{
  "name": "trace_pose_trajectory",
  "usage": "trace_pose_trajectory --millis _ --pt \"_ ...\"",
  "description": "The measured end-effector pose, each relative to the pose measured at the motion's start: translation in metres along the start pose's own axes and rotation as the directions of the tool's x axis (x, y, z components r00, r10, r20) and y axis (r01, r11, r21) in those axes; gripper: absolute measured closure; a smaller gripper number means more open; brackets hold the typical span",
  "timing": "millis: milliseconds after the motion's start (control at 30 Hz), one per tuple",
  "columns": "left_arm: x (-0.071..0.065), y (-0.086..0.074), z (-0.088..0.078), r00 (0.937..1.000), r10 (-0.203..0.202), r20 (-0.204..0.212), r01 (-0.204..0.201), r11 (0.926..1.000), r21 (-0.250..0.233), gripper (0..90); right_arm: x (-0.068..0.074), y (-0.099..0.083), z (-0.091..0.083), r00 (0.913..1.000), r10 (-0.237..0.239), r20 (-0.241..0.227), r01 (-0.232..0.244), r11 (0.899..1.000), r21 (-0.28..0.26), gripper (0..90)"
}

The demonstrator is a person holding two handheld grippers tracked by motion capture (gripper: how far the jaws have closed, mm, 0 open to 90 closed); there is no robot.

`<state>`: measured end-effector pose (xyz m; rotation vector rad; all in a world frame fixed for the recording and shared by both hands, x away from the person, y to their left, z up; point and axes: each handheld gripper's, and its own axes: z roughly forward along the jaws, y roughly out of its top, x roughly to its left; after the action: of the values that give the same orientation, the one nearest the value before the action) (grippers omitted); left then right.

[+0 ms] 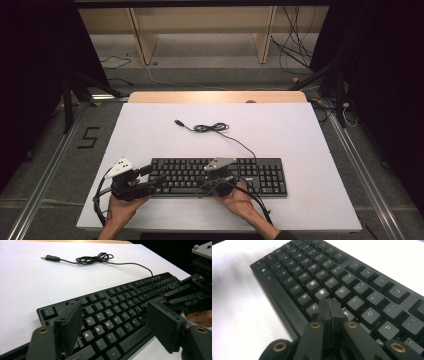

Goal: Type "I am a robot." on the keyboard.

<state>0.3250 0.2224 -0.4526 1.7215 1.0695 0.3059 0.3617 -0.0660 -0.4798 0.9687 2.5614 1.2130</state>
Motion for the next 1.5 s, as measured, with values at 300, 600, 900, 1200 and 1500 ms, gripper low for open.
trace_pose_trajectory --millis 300,600,900,1200,1500 --pt "0.001 0.000 0.000 1.0000 0.000 -0.003 0.000 1.0000 0.002 29.3 0.004 -0.002 0.003 0.9993 -0.032 0.021 0.032 0.999 0.009 90.0" --pt "0.003 0.000 0.000 0.9999 -0.004 -0.012 0.004 1.0000 -0.002 29.2 0.003 -0.001 0.001 0.9999 0.000 0.013 0.000 1.000 0.001 90.0" --pt "0.004 0.000 -0.001 0.9999 -0.005 -0.015 0.005 1.0000 -0.005 29.2 -0.001 0.002 -0.014 0.9994 0.026 -0.025 -0.028 0.996 -0.082 74.2" --pt "0.004 0.000 -0.001 0.9999 -0.004 -0.016 0.004 1.0000 -0.003 29.2 -0.001 0.001 -0.028 0.9978 0.023 -0.062 -0.031 0.992 -0.123 42.7" --pt "0.005 0.000 -0.001 0.9998 -0.004 -0.020 0.004 1.0000 -0.003 29.2 -0.001 0.001 -0.044 0.9977 0.020 -0.065 -0.031 0.985 -0.169 25.0"
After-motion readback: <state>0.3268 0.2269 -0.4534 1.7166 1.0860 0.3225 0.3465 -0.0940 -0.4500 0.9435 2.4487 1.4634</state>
